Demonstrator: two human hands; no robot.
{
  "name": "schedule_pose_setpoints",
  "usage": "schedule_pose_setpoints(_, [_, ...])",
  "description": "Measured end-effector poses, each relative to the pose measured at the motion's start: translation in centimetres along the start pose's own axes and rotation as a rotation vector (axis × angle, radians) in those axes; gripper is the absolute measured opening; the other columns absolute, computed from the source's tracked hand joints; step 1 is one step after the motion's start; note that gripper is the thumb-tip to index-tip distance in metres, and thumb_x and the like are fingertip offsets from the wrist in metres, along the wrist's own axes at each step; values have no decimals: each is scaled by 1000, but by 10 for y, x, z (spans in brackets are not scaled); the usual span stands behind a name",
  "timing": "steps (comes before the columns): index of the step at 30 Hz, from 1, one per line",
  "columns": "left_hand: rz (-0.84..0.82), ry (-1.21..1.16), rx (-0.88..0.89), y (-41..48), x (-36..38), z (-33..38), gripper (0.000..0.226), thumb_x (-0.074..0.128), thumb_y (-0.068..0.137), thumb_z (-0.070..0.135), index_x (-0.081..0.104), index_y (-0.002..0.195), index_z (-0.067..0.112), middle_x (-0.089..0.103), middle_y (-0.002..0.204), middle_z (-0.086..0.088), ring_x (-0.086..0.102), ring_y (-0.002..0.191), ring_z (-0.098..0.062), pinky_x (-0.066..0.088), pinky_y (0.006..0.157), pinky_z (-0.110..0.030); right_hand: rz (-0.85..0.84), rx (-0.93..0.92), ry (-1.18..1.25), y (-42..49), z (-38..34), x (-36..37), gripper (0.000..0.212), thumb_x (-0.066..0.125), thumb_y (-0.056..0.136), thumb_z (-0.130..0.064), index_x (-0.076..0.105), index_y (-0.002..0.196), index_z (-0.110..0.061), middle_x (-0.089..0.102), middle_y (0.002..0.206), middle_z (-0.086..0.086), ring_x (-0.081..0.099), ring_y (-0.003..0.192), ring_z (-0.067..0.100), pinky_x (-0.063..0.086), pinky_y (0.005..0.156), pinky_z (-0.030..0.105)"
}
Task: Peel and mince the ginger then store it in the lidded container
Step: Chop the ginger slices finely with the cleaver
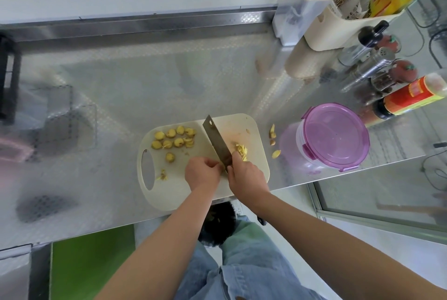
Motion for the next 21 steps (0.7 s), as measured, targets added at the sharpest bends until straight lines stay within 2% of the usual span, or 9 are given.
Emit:
schedule_pose_setpoints(4, [15, -26, -23, -1, 1, -3, 9, 73, 77, 23, 78, 78, 17, 74, 74, -2, 68, 76, -19, 51, 67, -28, 47, -10, 48, 10, -2, -4, 20, 36, 100, -22, 40, 114, -9, 57, 83, 12, 57, 75, 35, 36, 58, 35])
schedule_pose_setpoints(7, [19, -54, -59, 0, 2, -4, 13, 74, 76, 26, 77, 76, 13, 73, 72, -3, 68, 73, -20, 51, 65, -28, 70, -16, 60, 9, 2, -10, 28, 36, 100, -21, 39, 125, -8, 56, 81, 10, 53, 70, 32, 35, 56, 33])
schedule_pose_setpoints(11, [30, -64, -83, 0, 2, -5, 15, 75, 75, 26, 75, 69, 13, 71, 67, -3, 68, 70, -20, 48, 61, -26, 37, -45, 36, 1, 7, -15, 29, 36, 100, -21, 39, 125, -8, 51, 78, 7, 49, 68, 28, 37, 59, 34])
schedule_pose_setpoints(15, [39, -55, -83, 0, 2, -4, 9, 74, 76, 21, 75, 72, 13, 71, 68, -3, 68, 72, -20, 51, 66, -28, 22, -57, 18, -4, 4, -16, 33, 36, 100, -22, 37, 130, -9, 52, 78, 6, 49, 67, 27, 36, 60, 33])
schedule_pose_setpoints(21, [45, -63, -63, 1, 2, -3, 9, 76, 77, 23, 77, 77, 14, 72, 72, -3, 68, 73, -20, 52, 68, -29, -21, -28, -27, -7, 3, -15, 26, 37, 101, -24, 40, 122, -10, 48, 78, 5, 45, 68, 28, 34, 61, 33])
Point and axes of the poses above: each hand's wrist, its own y-axis towards the middle knuckle, its own x-axis out of the palm, z = x × y, the point moved 3 cm from there along y, towards the middle knuckle
